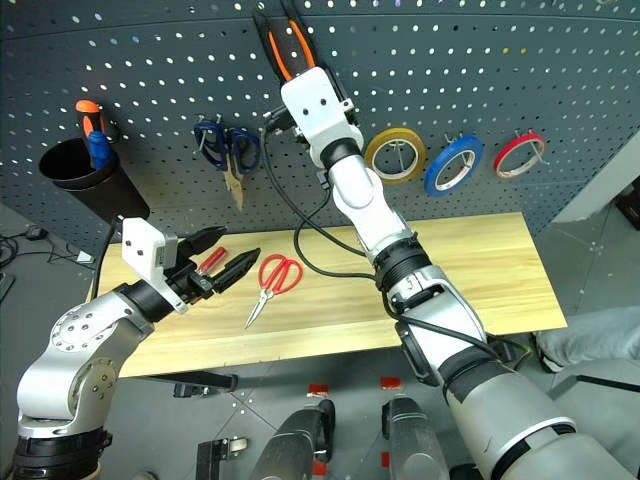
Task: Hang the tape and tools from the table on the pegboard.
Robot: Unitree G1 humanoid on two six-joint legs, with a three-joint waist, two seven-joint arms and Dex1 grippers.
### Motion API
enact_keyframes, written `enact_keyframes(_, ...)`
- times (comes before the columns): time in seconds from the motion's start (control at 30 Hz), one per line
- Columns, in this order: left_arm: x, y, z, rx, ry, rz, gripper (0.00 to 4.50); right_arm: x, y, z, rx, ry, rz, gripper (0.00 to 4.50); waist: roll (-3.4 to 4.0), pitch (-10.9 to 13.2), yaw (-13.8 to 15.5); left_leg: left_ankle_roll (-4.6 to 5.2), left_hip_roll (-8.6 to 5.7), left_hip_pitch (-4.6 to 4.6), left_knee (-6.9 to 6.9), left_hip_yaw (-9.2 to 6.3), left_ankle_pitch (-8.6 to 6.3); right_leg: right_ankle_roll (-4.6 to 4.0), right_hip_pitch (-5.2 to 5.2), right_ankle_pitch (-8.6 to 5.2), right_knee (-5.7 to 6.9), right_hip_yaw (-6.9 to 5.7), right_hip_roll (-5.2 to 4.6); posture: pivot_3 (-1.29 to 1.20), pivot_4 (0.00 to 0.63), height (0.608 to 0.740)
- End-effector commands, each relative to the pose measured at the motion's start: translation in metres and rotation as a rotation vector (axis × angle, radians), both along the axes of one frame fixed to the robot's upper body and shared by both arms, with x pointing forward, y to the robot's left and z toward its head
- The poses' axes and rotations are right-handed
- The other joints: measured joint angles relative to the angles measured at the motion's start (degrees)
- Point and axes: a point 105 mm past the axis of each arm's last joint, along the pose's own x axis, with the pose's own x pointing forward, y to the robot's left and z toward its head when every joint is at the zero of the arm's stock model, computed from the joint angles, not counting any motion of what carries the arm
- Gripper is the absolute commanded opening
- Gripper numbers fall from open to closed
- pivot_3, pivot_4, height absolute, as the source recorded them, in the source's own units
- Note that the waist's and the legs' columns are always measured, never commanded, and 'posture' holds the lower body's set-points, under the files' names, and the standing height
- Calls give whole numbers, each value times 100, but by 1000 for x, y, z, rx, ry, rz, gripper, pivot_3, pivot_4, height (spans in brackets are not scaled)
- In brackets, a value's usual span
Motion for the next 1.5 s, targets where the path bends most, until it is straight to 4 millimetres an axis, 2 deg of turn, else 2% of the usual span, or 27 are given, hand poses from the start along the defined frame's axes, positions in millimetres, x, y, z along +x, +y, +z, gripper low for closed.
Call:
enact_keyframes(0.03, -2, 1, 0, 3, -15, -1, 3783, -9, 3, 12, 51, -36, 20, 2641, 1, 0, -1, 0, 0, 0, 0, 1, 0, -3, 0, 1, 0, 2, 0, -82, 278, 740)
enact_keyframes(0.17, 1, -1, -6, 5, -5, 3, 3783, -4, 10, -14, -4, 64, 21, 2641, 1, 0, -2, -2, 2, 0, 1, 0, 1, -4, -3, 3, 3, 2, 3, -84, 276, 740)
enact_keyframes(0.3, 3, -1, -14, 18, 7, 14, 3783, 3, 8, -37, 20, 224, 26, 2641, 0, -1, -5, -2, 3, 1, 1, 0, 1, -4, -2, 3, 5, 3, 4, -87, 273, 740)
enact_keyframes(0.43, 6, 3, -24, 44, 35, 43, 3783, 6, 3, -47, 35, 310, 30, 3999, -2, -3, 0, -4, 4, 7, 2, -1, 2, -5, 3, 3, 10, 2, 4, -102, 269, 740)
enact_keyframes(0.5, 7, 7, -31, 53, 57, 68, 3783, 4, -1, -50, 38, 341, 35, 4429, -2, -2, 1, -5, 3, 6, 2, 0, 3, -7, 2, 4, 11, 3, 4, -114, 265, 740)
enact_keyframes(0.53, 8, 10, -33, 61, 63, 85, 3952, 1, -3, -51, 46, 356, 44, 4481, -2, -2, 0, -4, 3, 6, 3, 1, 3, -8, 0, 5, 13, 5, 4, -114, 265, 740)
enact_keyframes(0.63, 10, 14, -42, 81, 94, 123, 4451, -11, -14, -54, 64, 386, 60, 4500, -2, -3, 1, -5, 4, 3, 5, 1, 3, -8, -7, 5, 21, 6, 4, -119, 262, 740)
enact_keyframes(0.7, 13, 17, -54, 120, 140, 159, 4451, -28, -17, -64, 59, 444, 130, 4500, -3, -3, 2, -5, 4, 2, 5, 0, 3, -8, -9, 5, 25, 5, 4, -120, 263, 740)
enact_keyframes(0.8, 18, 29, -76, 191, 235, 265, 4451, -65, -9, -82, -25, 537, 321, 4500, -5, -6, 3, -2, 4, 2, 4, 0, 1, -8, -8, 5, 25, 6, 4, -130, 273, 740)
enact_keyframes(0.93, 22, 42, -104, 255, 363, 354, 4451, -124, -6, -121, -200, 754, 574, 4500, -6, -6, -15, 14, 4, 3, 6, -2, -8, -8, -12, 5, 38, 8, 6, -146, 283, 740)
enact_keyframes(1.0, 25, 49, -116, 281, 430, 398, 4451, -140, -9, -134, -253, 819, 616, 4500, -6, -6, -29, 15, 8, 3, 7, -9, -9, -8, -10, 5, 38, 1, 9, -154, 288, 740)
enact_keyframes(1.17, 36, 53, -136, 320, 520, 447, 4451, -151, -12, -143, -281, 875, 624, 4500, -9, -6, -28, 8, 10, 4, 19, -15, -5, -25, -9, 17, 44, -7, 11, -160, 294, 740)
enact_keyframes(1.5, 62, 27, -159, 371, 606, 381, 4451, -153, -7, -143, -269, 896, 635, 4500, -14, -7, -7, 7, 9, 2, 42, -22, -4, -22, 1, 23, 42, -14, 12, -171, 291, 740)
